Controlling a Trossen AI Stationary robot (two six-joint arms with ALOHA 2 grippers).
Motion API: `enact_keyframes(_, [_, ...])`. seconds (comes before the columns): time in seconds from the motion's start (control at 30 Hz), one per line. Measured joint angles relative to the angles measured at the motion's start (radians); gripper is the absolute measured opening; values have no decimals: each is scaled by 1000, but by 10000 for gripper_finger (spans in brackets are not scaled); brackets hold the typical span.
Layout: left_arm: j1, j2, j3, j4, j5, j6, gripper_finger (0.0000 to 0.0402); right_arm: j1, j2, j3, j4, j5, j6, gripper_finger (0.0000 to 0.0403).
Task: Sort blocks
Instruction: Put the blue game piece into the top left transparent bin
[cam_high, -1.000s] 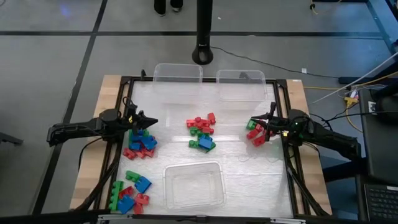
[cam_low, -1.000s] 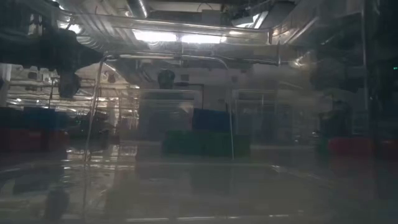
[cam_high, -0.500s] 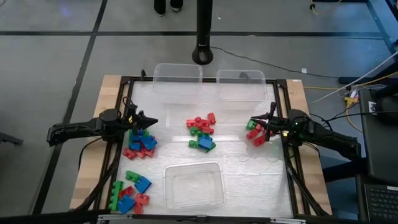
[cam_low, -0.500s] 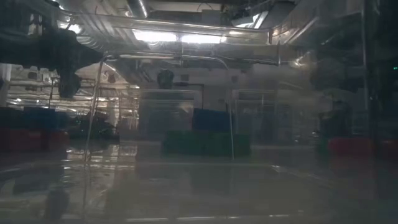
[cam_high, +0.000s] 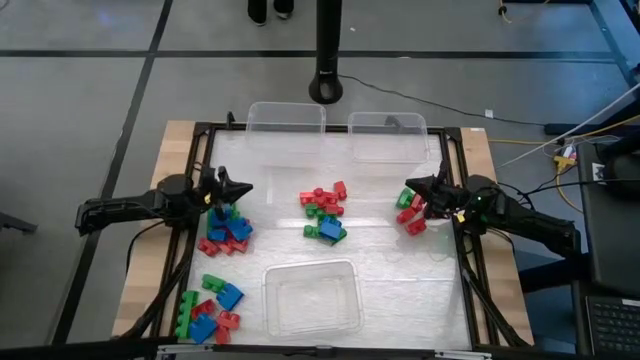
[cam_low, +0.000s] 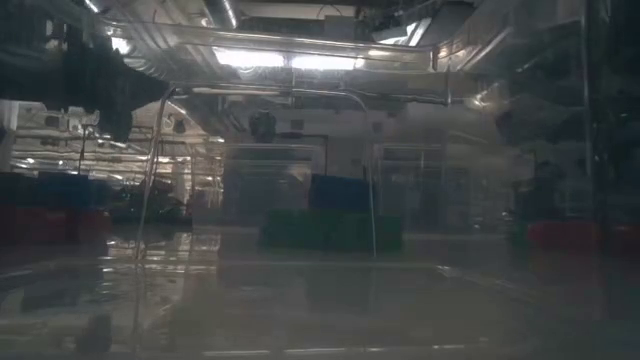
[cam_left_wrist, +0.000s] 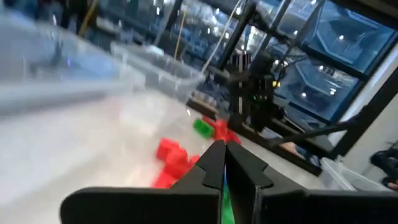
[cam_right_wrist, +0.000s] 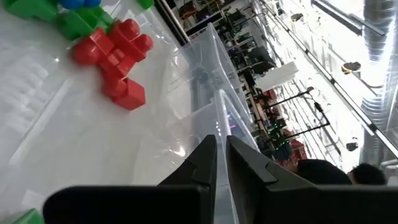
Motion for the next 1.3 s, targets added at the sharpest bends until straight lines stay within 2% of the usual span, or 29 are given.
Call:
enact_keyframes(0.07, [0, 0, 0, 34, -4, 70, 4, 0, 0, 0, 16, -3, 2, 40])
enact_keyframes(0.13, [0, 0, 0, 84, -6, 121, 4, 0, 0, 0, 33, -22, 70, 40])
enact_keyframes(0.33, [0, 0, 1, 220, -5, 183, 4, 0, 0, 0, 96, -54, 537, 40])
enact_keyframes(0.5, [0, 55, 65, 206, -4, 273, 3, 0, 0, 0, 128, -38, 578, 40])
enact_keyframes(0.7, [0, 281, 254, 155, -4, 398, 1, 0, 0, 0, 128, -38, 578, 40])
enact_keyframes(1.1, [-31, 858, 835, -297, -3, 500, 1, 0, 0, 0, 121, -3, 549, 40])
enact_keyframes(1.2, [-48, 946, 907, -303, -2, 516, 1, 0, 0, 0, 121, -3, 549, 40])
enact_keyframes(1.3, [-48, 1000, 918, -197, -2, 546, 1, 0, 0, 0, 120, -3, 548, 40])
